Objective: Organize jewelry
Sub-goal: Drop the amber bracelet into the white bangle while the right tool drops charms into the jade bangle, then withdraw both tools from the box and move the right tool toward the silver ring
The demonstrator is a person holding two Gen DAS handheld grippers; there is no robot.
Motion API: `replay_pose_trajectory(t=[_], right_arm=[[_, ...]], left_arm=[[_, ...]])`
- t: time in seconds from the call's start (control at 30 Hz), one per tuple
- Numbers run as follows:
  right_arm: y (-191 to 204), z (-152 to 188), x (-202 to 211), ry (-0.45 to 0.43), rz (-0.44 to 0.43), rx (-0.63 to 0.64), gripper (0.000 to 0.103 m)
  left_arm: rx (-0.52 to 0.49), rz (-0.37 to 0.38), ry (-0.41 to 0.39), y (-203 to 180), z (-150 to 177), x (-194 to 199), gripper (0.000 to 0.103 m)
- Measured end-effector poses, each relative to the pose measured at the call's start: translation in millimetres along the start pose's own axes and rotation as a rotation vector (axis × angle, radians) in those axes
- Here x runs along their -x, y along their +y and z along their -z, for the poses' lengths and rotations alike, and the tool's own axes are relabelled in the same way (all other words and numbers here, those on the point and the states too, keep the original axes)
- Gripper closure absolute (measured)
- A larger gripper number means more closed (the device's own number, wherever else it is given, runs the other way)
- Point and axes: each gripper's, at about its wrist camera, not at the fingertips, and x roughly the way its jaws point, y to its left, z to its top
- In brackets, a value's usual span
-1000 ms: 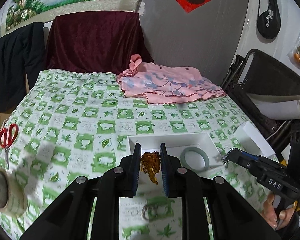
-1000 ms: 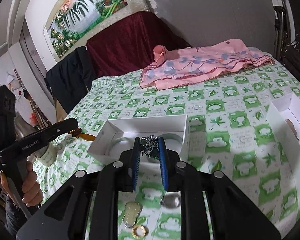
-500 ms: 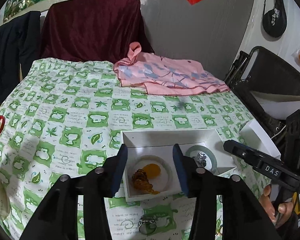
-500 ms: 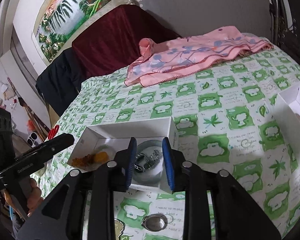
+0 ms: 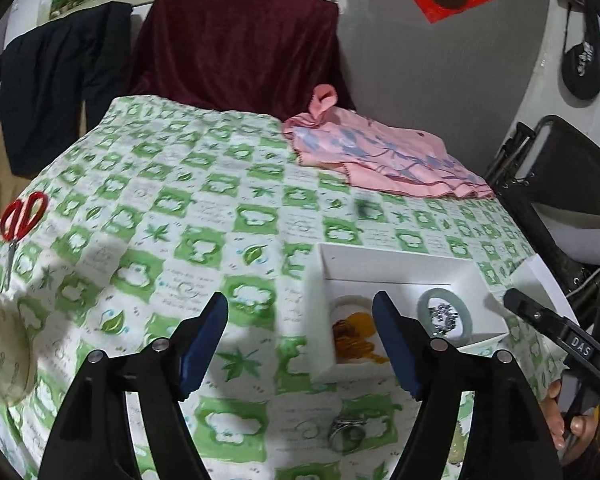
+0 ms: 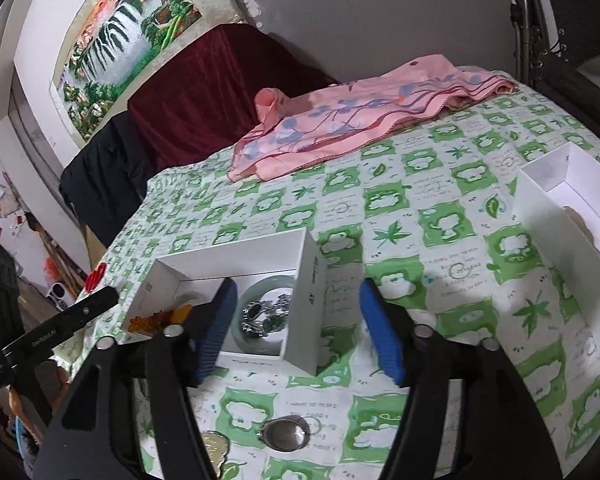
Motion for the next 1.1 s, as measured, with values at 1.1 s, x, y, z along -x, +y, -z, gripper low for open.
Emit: replay_pose_trajectory(t=[1.1], right_arm=[[6.9, 47.9, 37.0, -0.011, 0.025, 0.029, 0.026]], left_arm=[[-0.042, -0.127, 0.057, 5.0, 62.5, 27.0, 0.015]])
